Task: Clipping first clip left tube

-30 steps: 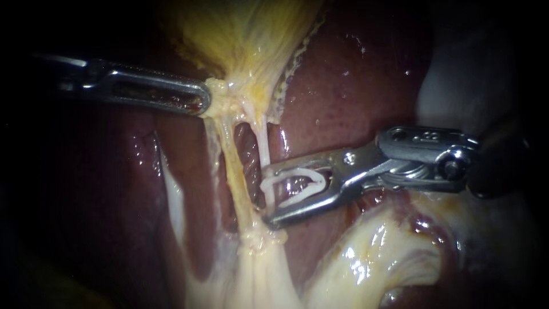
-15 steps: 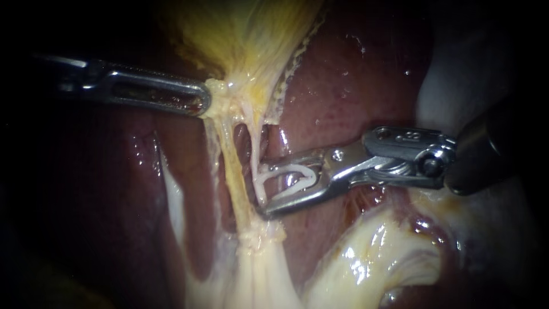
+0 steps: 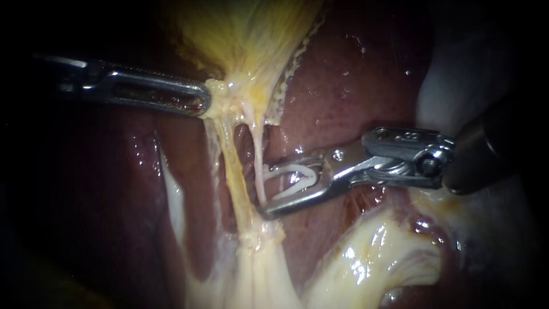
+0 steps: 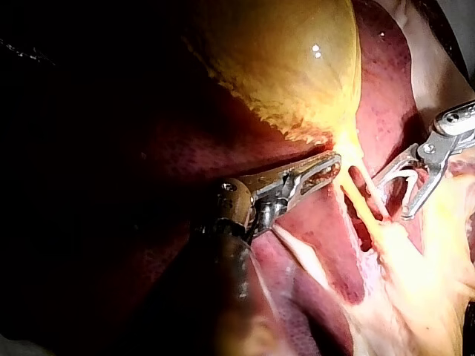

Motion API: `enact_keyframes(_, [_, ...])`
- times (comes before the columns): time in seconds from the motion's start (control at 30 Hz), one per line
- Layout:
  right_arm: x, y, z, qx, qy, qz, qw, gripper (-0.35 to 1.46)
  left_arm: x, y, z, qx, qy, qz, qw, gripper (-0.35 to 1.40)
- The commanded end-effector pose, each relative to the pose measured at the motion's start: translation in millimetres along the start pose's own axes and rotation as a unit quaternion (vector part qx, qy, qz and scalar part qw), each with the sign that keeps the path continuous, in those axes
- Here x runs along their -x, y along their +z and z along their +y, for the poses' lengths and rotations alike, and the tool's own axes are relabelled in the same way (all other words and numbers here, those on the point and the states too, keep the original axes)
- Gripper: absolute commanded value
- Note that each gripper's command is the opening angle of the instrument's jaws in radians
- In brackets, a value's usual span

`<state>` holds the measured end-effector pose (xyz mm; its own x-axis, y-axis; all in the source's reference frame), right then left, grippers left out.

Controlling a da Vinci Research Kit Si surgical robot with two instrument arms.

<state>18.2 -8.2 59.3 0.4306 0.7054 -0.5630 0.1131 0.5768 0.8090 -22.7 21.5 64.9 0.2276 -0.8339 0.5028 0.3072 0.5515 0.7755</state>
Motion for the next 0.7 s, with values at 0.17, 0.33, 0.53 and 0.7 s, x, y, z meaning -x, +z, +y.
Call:
enact_keyframes(0.17, [-1.6,-1.7,-2.5,-0.007,0.005,0.000,1.0000,0.45,0.0,0.0,0.0,0.000,0.000,0.000,1.0000,-0.35])
enact_keyframes(0.33, [-2.6,-0.9,-4.0,-0.012,0.006,0.005,0.9999,0.45,0.0,0.1,0.0,0.000,0.000,0.000,1.0000,-0.35])
enact_keyframes(0.53, [-2.7,0.9,-3.6,-0.010,0.005,0.010,0.9999,0.45,0.0,0.1,0.0,0.000,0.000,0.000,1.0000,-0.35])
enact_keyframes(0.7, [-2.1,1.1,-2.7,-0.008,0.004,0.010,0.9999,0.45,-0.1,0.1,0.0,0.000,0.000,0.000,1.0000,-0.35])
